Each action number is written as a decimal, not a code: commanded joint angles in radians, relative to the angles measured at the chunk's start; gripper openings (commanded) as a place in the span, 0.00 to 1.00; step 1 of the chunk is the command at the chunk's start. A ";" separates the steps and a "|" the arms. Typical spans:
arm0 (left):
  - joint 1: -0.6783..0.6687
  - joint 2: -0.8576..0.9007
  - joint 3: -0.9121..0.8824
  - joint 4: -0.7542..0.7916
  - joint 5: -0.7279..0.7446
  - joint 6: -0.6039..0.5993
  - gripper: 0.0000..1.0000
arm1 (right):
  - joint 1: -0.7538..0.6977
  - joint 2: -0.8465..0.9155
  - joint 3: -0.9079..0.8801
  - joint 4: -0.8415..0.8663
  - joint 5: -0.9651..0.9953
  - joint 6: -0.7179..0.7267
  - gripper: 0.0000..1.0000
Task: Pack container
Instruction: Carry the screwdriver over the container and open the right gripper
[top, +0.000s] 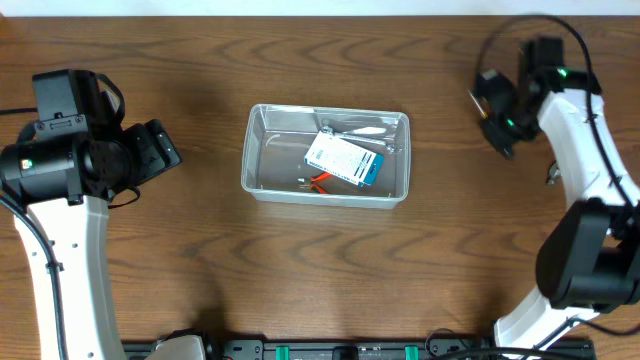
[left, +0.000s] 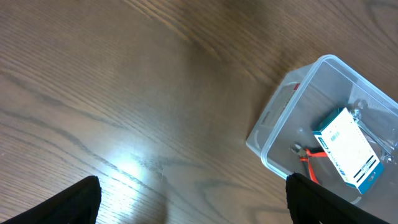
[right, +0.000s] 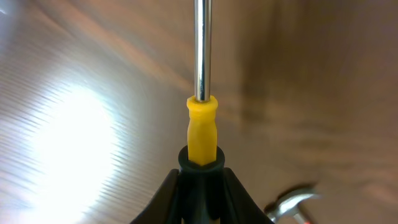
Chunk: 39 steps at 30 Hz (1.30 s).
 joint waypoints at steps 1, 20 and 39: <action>0.003 0.000 0.000 -0.001 -0.012 0.002 0.88 | 0.122 -0.066 0.108 -0.026 -0.021 0.074 0.01; 0.003 0.000 0.000 -0.011 -0.012 0.002 0.88 | 0.601 0.137 0.123 0.047 -0.022 -0.215 0.01; 0.003 0.000 0.000 -0.011 -0.012 0.002 0.88 | 0.595 0.217 0.160 0.047 0.060 -0.216 0.87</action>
